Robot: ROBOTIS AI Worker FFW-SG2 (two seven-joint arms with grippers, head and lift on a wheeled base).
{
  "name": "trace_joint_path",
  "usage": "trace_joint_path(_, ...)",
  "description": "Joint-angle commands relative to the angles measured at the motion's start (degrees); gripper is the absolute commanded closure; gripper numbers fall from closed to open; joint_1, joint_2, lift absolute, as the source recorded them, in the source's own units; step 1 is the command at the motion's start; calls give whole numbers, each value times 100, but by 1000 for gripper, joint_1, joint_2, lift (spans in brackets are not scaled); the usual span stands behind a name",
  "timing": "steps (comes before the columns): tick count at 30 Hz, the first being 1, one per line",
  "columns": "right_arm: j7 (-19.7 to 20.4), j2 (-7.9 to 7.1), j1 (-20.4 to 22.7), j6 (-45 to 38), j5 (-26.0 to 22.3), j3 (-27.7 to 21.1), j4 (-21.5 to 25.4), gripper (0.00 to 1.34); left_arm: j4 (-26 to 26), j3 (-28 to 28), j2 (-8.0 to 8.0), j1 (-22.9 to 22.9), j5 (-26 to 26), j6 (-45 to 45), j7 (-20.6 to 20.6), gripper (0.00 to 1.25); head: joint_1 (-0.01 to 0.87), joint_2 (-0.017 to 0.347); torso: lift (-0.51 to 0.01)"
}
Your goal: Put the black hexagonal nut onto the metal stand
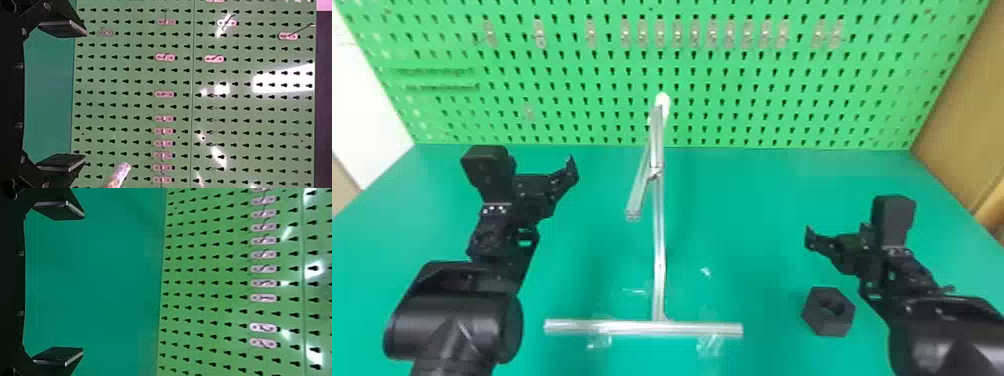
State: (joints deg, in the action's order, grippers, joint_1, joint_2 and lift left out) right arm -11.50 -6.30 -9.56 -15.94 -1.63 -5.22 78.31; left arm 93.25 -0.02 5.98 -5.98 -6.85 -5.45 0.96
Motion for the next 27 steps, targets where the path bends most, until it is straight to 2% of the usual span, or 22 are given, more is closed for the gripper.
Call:
trace_joint_path(1,-72,-56,51,-199,101,-58,-44,90,0,2,0,0,9,0,1,156,693,81,-1)
trace_joint_path(17,-379,-188,209,-762,198,-128,-9,93,9,19,0,9,17,0,1,156,693,81,-1)
trace_joint_path(27,-502,-205,446,-1113,277,-278,167,104,18,37,0,35,17,9,1,156,693,81,-1)
